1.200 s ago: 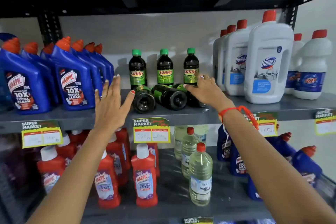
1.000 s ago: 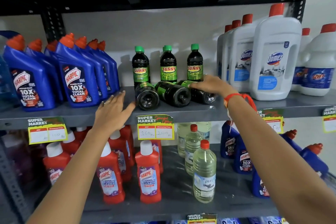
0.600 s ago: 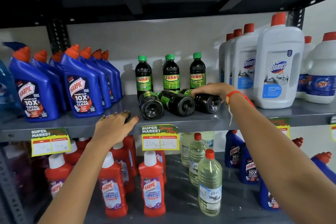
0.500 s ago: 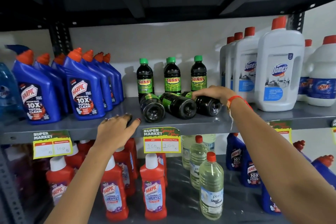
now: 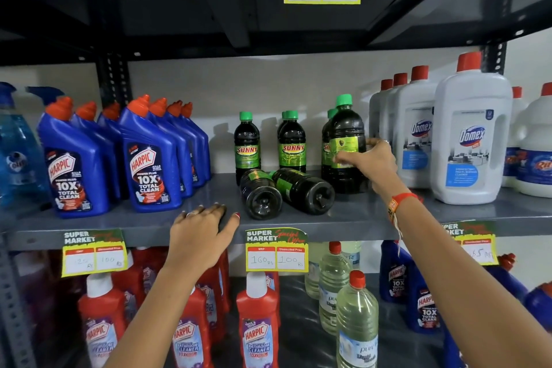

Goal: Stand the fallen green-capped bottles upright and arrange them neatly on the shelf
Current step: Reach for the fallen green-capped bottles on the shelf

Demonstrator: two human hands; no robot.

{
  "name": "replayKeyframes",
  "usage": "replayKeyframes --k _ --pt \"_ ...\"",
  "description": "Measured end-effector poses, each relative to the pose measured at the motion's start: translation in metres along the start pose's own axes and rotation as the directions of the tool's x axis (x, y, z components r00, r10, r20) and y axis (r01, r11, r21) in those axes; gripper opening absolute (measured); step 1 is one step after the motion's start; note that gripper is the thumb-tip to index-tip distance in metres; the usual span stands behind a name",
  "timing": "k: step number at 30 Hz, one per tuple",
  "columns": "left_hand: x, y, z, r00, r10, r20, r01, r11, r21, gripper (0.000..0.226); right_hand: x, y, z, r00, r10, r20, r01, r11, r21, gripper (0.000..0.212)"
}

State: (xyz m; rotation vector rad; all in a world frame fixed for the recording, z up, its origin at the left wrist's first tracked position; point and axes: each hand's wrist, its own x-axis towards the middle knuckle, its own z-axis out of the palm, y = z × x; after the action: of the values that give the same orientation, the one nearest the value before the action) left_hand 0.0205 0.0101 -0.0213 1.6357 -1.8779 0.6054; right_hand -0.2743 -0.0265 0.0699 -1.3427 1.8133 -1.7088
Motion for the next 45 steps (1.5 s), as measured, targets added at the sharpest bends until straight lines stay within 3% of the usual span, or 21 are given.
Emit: replayKeyframes --k 4,14,16,19,22,24,28,34,36,40,45 --pt "-0.002 0.002 0.000 1.000 0.008 -0.016 -0.008 1.000 0.001 0.059 -0.005 0.009 -0.003 0.999 -0.047 -0.025 0.047 0.999 0.008 0.093" --pt "-0.003 0.005 0.002 0.998 -0.004 -0.059 0.002 1.000 -0.030 0.053 -0.016 0.030 -0.001 0.996 -0.092 0.014 0.092 0.995 0.030 0.077" --pt "-0.004 0.005 0.002 0.998 -0.006 -0.066 0.004 0.999 -0.035 0.052 -0.023 0.029 0.001 0.988 -0.150 -0.021 0.148 0.987 -0.061 0.088" --pt "-0.005 0.005 0.002 0.996 -0.008 -0.088 0.006 0.999 -0.032 0.049 -0.033 0.026 0.006 0.961 -0.252 -0.114 0.190 0.901 -0.389 0.112" --pt "-0.005 0.006 0.002 0.996 -0.013 -0.092 0.010 0.999 -0.035 0.049 -0.034 0.023 0.008 0.938 -0.318 -0.137 0.213 0.842 -0.495 0.105" --pt "-0.006 0.006 0.003 0.995 -0.015 -0.100 0.011 0.999 -0.043 0.050 -0.031 0.023 0.008 0.944 -0.305 -0.125 0.220 0.866 -0.448 0.097" --pt "-0.007 0.006 0.004 0.994 -0.014 -0.110 0.008 0.998 -0.060 0.049 -0.026 0.022 0.005 0.974 -0.227 0.001 0.224 0.960 -0.168 0.094" --pt "-0.006 0.006 0.004 0.992 -0.008 -0.126 0.001 0.998 -0.059 0.049 0.005 0.032 0.002 0.974 -0.069 0.214 0.040 0.990 0.137 0.081" --pt "-0.006 0.006 0.005 0.991 -0.007 -0.131 -0.001 0.998 -0.063 0.049 0.008 0.032 0.000 0.964 -0.076 0.256 0.053 0.994 0.094 0.082" --pt "-0.006 0.006 0.006 0.991 -0.005 -0.130 -0.003 0.998 -0.062 0.049 -0.003 0.034 0.004 0.969 -0.217 0.117 0.241 0.931 -0.273 0.098" --pt "-0.006 0.006 0.006 0.990 -0.005 -0.144 -0.005 0.998 -0.067 0.048 -0.002 0.031 -0.001 0.971 -0.215 0.102 0.235 0.936 -0.261 0.085"
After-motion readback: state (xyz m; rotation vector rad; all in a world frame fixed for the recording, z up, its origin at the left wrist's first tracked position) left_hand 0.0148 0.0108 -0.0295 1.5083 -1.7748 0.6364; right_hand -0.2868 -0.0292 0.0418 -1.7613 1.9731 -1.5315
